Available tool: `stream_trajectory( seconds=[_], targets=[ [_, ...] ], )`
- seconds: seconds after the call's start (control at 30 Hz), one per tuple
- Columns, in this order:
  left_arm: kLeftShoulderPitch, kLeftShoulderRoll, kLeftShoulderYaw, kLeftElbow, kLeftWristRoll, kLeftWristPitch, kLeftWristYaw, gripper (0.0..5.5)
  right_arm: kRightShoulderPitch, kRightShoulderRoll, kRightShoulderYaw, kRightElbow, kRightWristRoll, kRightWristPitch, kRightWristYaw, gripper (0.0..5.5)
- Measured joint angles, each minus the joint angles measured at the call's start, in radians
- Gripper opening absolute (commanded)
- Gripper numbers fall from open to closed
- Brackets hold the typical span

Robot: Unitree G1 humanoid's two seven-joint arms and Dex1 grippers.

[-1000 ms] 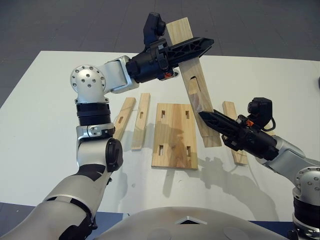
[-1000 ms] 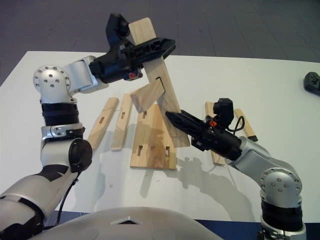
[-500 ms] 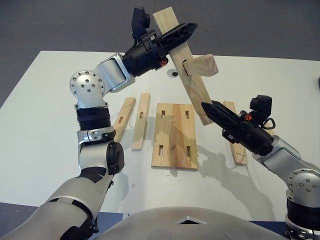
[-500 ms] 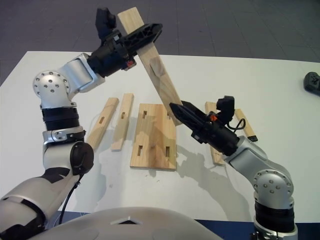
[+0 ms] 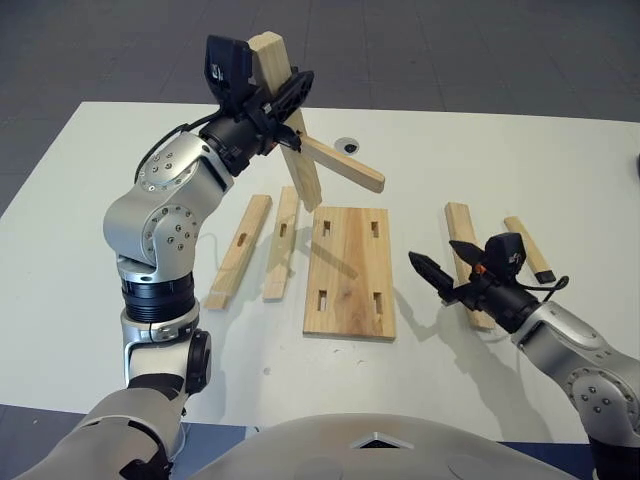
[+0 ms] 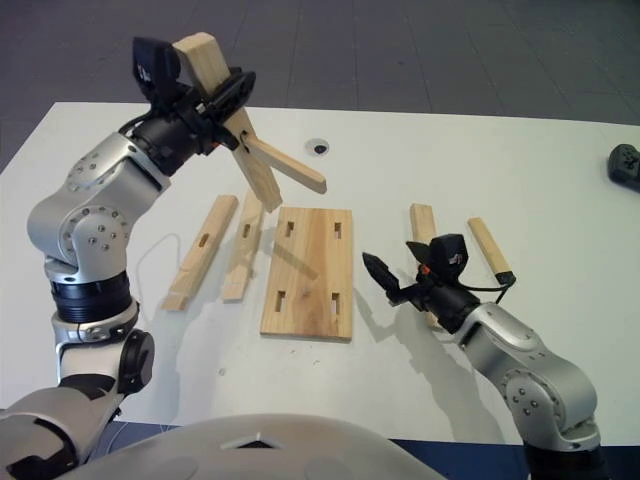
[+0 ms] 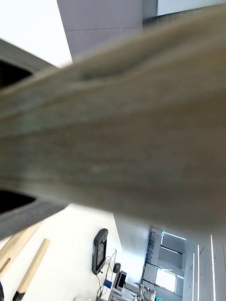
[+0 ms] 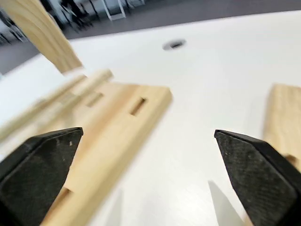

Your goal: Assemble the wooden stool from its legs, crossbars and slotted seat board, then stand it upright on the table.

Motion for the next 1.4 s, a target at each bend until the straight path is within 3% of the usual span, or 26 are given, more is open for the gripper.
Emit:
stream_trajectory(
  seconds=[0.23,0.43,0.53,0.63,0.73,0.83,1.2,1.4],
  targets=[
    [0.014,0.0,0.097,-0.022,-0.182,0.081,-0.051,1.05,0.045,-0.053,0.235,-0.055,-0.277,0.009,0.036,5.4],
    [0.015,-0.036,0.095,-0.001,-0.201,0.081,-0.013,1.05,-0.021,0.005,0.354,-0.109,-0.349,0.025,0.078,5.4],
    [0.015,-0.052,0.072,-0.003,-0.203,0.08,-0.005,1.05,-0.04,0.062,0.355,-0.108,-0.349,-0.023,0.105,5.4],
    [0.018,-0.055,0.069,-0.003,-0.204,0.076,0.002,1.05,-0.03,0.071,0.284,-0.108,-0.325,-0.079,0.159,5.4],
    [0.028,-0.055,0.07,0.007,-0.201,0.061,0.005,1.05,-0.033,0.111,0.162,-0.13,-0.118,-0.099,0.252,5.4],
    [0.029,-0.054,0.071,0.031,-0.193,0.038,0.004,1.05,-0.134,0.125,0.122,-0.113,-0.057,-0.088,0.28,5.4],
    [0.002,-0.06,0.064,0.08,-0.157,-0.023,0.01,1.05,-0.424,0.039,0.34,0.26,-0.298,-0.041,0.511,5.4],
    [0.015,-0.077,0.035,0.066,-0.163,-0.022,0.005,1.05,-0.433,0.04,0.328,0.295,-0.329,-0.038,0.555,5.4]
  ],
)
